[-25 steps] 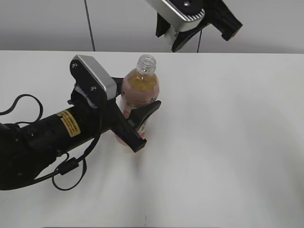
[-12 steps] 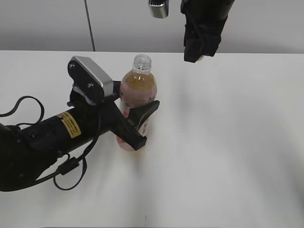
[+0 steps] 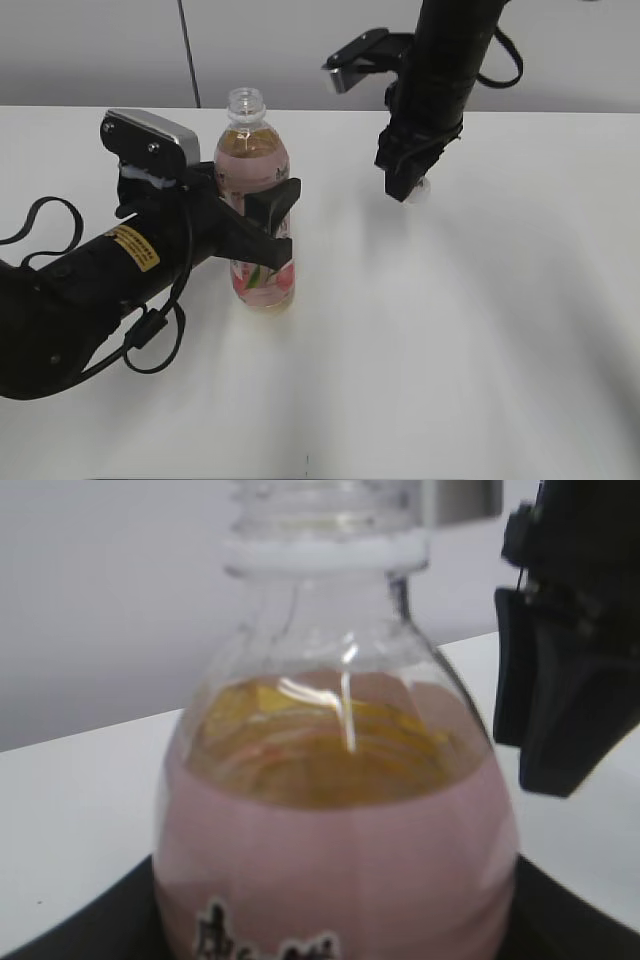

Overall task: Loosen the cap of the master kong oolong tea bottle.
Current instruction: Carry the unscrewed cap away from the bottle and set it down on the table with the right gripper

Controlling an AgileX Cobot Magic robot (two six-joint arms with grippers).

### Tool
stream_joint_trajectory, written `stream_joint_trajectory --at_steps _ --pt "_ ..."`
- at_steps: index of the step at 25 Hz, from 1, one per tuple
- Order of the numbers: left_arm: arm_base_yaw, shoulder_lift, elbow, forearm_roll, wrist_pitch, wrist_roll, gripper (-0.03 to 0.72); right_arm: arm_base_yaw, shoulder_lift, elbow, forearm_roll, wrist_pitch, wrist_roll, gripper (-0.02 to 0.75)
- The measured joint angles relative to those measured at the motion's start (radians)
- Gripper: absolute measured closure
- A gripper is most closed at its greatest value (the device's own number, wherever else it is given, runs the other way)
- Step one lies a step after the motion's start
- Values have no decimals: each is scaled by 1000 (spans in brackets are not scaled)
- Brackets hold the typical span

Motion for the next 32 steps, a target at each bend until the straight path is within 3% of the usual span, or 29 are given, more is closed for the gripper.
stream_joint_trajectory --at_steps 13,25,32 --pt "0 10 0 12 -5 57 260 -60 208 0 34 -12 78 468" --pt "0 82 -1 33 -61 87 260 -60 265 0 80 -20 80 468" --pt "0 82 -1 40 -61 87 260 -60 271 0 130 -20 80 356"
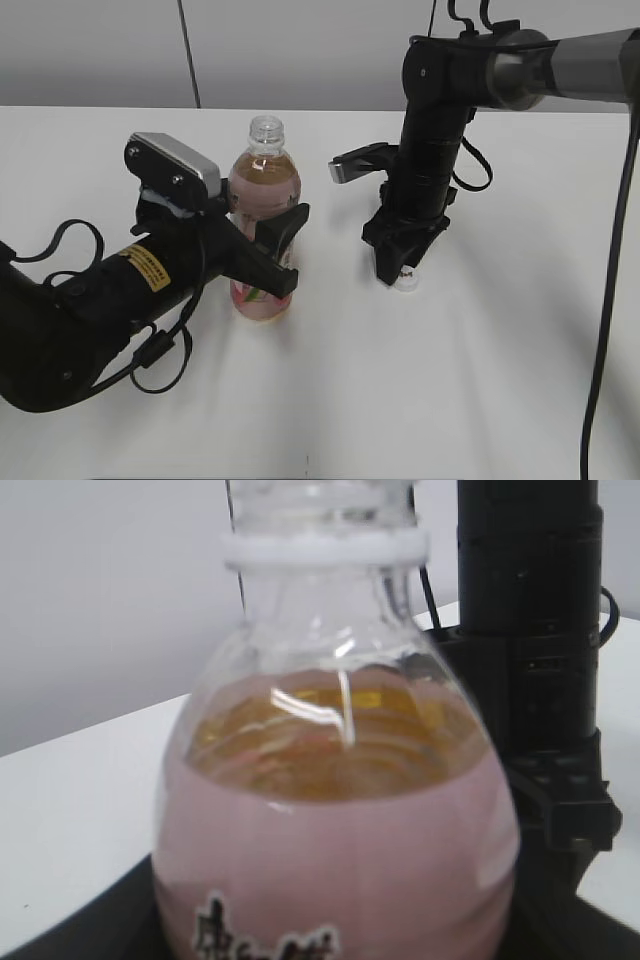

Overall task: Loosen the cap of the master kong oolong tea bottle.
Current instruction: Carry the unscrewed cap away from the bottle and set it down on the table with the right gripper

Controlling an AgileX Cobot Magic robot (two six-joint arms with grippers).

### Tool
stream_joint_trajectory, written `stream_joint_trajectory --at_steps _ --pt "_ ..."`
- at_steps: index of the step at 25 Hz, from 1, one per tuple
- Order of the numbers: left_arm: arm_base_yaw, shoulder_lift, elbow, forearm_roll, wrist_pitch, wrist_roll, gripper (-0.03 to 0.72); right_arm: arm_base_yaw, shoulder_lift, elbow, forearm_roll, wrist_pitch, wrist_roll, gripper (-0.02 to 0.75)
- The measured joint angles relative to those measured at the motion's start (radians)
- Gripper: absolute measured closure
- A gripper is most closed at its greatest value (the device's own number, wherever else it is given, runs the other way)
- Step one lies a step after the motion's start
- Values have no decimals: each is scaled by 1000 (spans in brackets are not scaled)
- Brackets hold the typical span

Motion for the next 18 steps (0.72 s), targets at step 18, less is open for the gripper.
stream_joint_trajectory --at_steps 18 --pt "0 -12 48 3 -30 0 256 0 0 0 58 0 0 216"
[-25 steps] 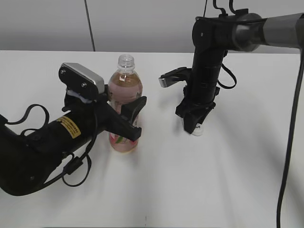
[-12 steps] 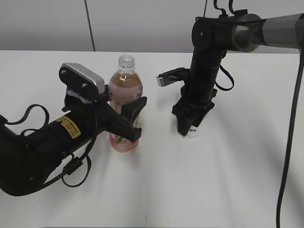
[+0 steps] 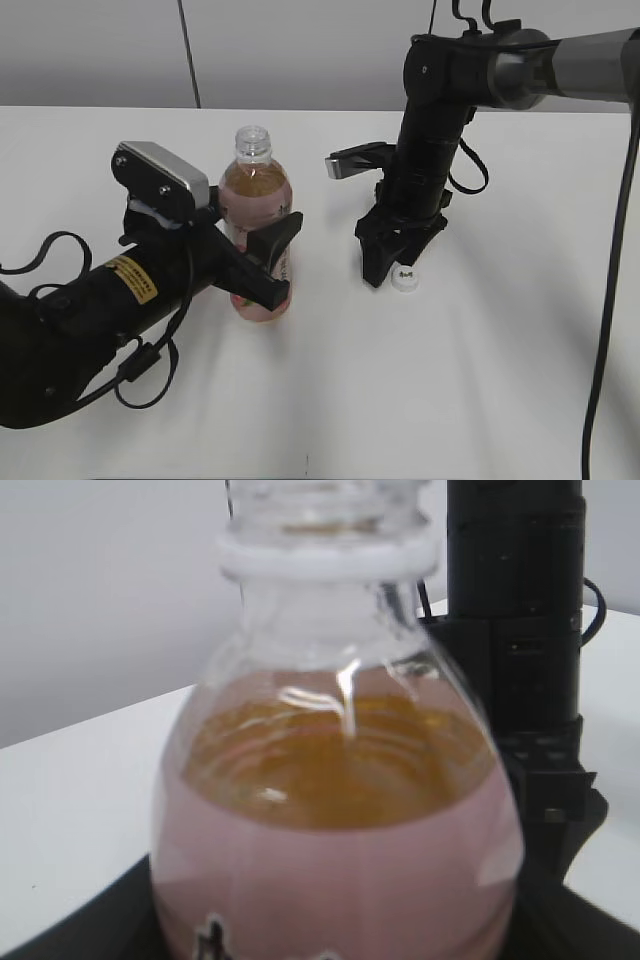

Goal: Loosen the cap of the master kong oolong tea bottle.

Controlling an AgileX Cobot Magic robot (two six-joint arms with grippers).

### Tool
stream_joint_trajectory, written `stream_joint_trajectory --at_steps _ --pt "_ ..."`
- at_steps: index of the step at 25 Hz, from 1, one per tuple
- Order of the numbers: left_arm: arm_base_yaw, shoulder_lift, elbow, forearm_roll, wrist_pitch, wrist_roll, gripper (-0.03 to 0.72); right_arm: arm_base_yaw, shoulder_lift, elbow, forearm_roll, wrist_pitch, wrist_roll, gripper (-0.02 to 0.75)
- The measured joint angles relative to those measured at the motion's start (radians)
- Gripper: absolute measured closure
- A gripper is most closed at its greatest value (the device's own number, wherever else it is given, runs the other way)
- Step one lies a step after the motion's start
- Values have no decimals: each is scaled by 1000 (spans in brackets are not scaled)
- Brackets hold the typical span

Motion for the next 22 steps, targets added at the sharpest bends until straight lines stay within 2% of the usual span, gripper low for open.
stream_joint_trajectory --at_steps 5,9,15,22 --pt "0 0 1 3 4 0 188 0 0 0 3 0 10 212" --pt "0 0 1 9 7 0 155 0 0 0 8 0 16 179" --pt "0 -2 6 7 7 0 147 0 0 -2 9 1 19 162" --pt "0 -105 88 -15 8 0 145 0 -46 -2 6 1 23 161"
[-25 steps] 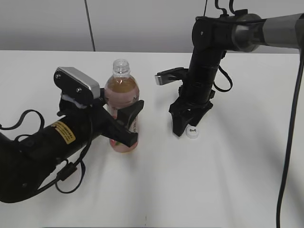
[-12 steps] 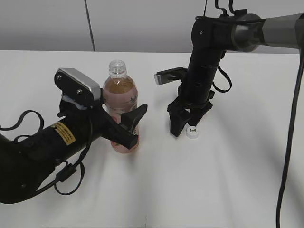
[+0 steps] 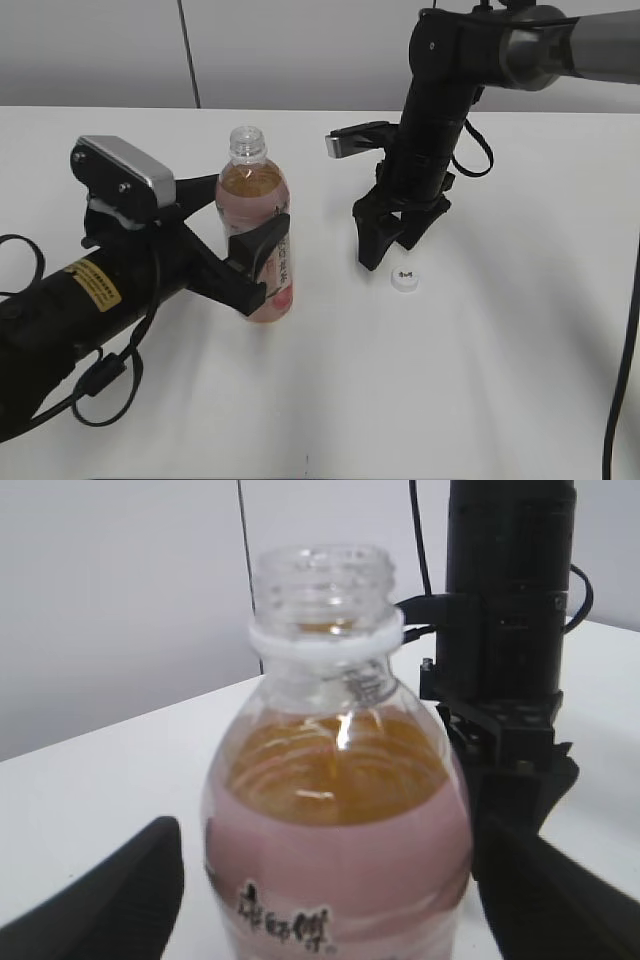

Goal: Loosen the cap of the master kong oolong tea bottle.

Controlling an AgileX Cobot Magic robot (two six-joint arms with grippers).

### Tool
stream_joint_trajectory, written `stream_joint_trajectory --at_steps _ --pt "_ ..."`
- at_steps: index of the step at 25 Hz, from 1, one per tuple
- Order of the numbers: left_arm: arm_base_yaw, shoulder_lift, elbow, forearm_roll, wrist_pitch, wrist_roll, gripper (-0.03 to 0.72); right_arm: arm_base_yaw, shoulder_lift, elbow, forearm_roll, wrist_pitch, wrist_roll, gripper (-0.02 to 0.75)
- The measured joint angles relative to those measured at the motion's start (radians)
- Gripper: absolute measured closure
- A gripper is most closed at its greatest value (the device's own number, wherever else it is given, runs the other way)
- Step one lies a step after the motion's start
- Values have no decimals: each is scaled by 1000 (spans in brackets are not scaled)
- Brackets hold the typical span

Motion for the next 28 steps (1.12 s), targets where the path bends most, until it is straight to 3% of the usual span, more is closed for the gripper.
stream_joint_trajectory --at_steps 14,22,28 --pt "0 -320 191 -76 36 -34 140 0 -138 0 -1 19 92 160" --pt "0 -608 181 -97 561 -76 137 0 -195 1 -6 19 204 161" --pt "22 -796 30 -85 1082 -80 139 0 -236 1 -8 19 269 162"
